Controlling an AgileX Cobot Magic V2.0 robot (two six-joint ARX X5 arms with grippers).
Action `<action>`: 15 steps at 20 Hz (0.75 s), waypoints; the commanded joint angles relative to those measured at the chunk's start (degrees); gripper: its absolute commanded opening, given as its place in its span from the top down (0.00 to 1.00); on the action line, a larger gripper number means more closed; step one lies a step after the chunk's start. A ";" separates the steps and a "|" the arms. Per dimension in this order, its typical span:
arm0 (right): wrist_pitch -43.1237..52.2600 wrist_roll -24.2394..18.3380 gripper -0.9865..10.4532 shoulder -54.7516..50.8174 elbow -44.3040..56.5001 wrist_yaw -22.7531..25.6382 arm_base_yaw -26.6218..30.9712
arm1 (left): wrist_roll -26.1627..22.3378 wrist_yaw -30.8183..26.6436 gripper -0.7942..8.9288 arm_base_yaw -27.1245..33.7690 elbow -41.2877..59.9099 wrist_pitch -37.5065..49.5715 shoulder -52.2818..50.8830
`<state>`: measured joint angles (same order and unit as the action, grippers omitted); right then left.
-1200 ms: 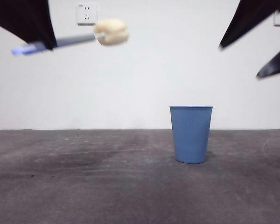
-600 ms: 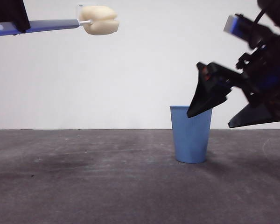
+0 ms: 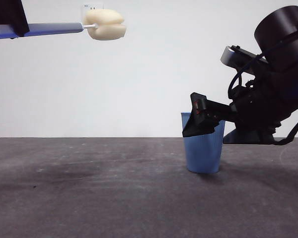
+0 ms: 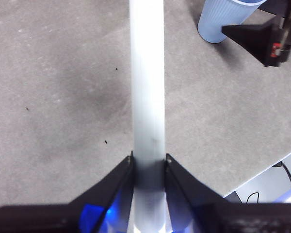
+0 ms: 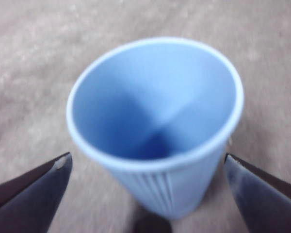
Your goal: Pick up the cup brush,pick up the cup,insert the brush into the cup,clean the cup,put the cup brush back,put the cup back to the fixed position on the table
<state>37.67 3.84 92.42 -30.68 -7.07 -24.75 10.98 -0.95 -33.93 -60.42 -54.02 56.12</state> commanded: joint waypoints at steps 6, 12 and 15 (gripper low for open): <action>11.19 -0.26 0.40 6.60 0.42 1.46 0.02 | -0.22 -0.22 0.93 -0.22 0.24 0.13 -0.07; 16.33 -0.26 0.55 9.77 -0.09 1.46 -0.02 | -0.22 -0.22 0.93 -0.22 0.26 0.13 -0.07; 16.37 -0.28 0.65 9.90 -0.61 1.46 0.00 | -0.22 -0.24 0.93 -0.22 0.26 0.13 -0.07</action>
<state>53.41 3.66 101.84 -31.00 -5.76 -24.73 10.98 -0.97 -33.93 -60.42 -54.02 56.12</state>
